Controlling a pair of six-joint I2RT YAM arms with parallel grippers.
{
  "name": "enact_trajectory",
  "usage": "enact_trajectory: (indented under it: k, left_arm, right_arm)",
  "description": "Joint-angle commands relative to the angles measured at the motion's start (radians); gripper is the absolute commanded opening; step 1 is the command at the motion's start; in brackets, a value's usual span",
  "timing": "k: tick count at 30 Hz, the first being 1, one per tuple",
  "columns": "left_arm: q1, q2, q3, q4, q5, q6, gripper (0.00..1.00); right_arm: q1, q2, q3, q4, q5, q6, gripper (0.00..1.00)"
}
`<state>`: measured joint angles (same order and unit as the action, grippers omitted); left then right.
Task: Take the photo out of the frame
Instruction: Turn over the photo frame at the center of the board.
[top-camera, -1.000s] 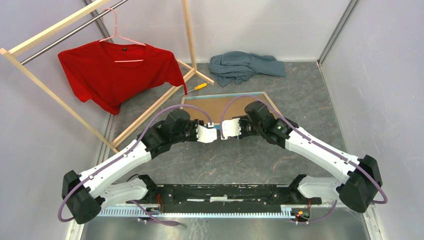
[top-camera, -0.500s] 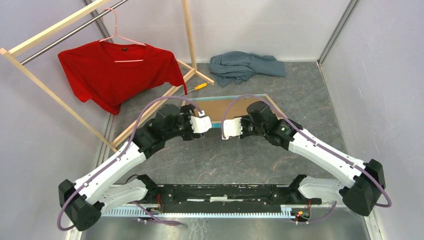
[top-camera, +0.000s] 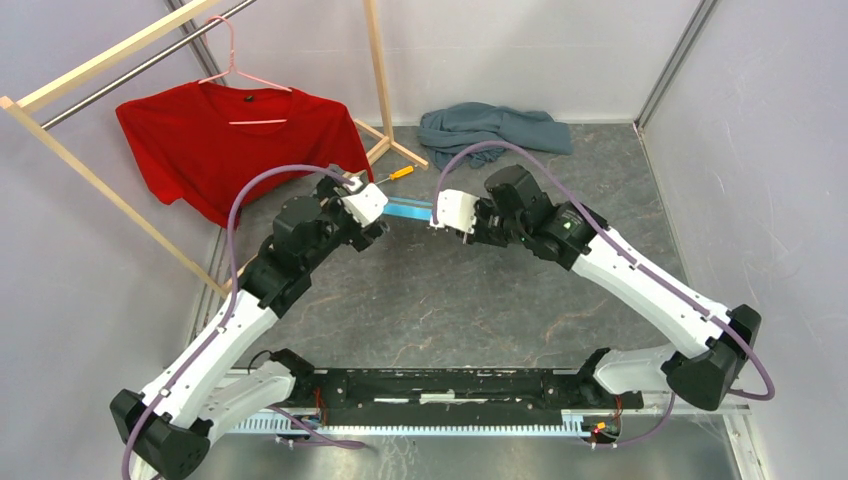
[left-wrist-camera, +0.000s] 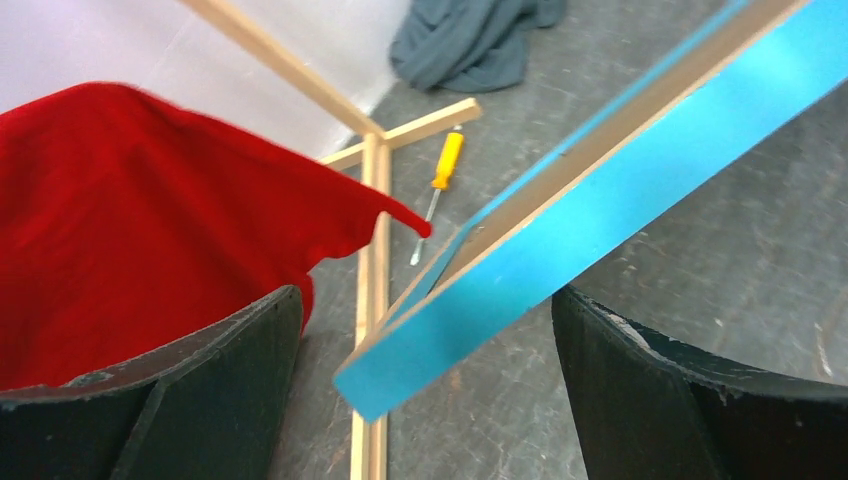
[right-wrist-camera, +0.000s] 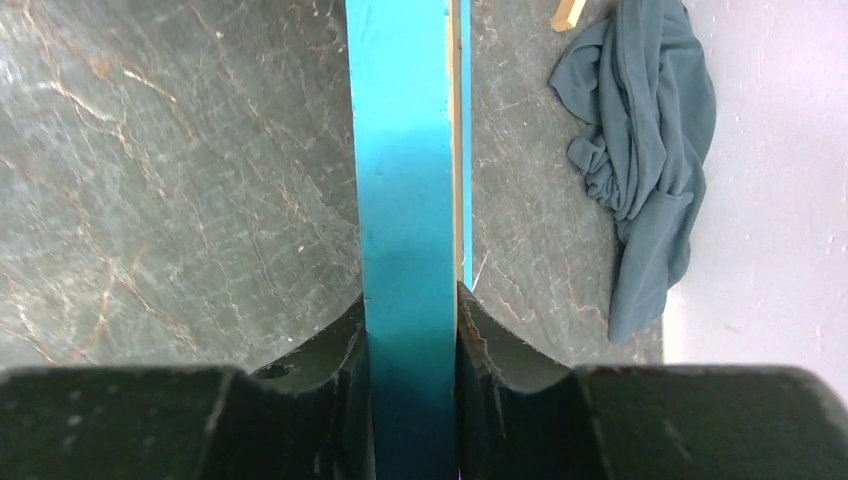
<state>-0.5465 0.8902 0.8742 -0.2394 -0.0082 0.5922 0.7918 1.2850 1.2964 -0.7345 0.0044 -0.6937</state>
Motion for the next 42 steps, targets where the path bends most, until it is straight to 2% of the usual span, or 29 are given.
enact_trajectory:
  k: [1, 13, 26, 35, 42]
  left_arm:
    - [0.023, -0.005, 0.028, 0.136, -0.158, -0.09, 1.0]
    - [0.047, 0.021, 0.042, 0.236, -0.38, -0.121, 1.0]
    - [0.078, 0.022, -0.026, 0.264, -0.311, -0.145, 1.0]
    - [0.082, 0.024, -0.048, 0.273, -0.297, -0.15, 1.0]
    - [0.095, 0.027, -0.055, 0.272, -0.276, -0.162, 1.0]
  right_arm:
    - [-0.004, 0.022, 0.127, -0.027, -0.003, 0.17, 0.01]
    - [-0.066, 0.052, 0.205, -0.04, -0.098, 0.279, 0.0]
    - [-0.198, 0.089, 0.327, 0.003, -0.241, 0.466, 0.0]
    - [-0.352, 0.103, 0.366, 0.077, -0.478, 0.625, 0.0]
    - [-0.393, 0.096, 0.396, 0.109, -0.536, 0.673, 0.0]
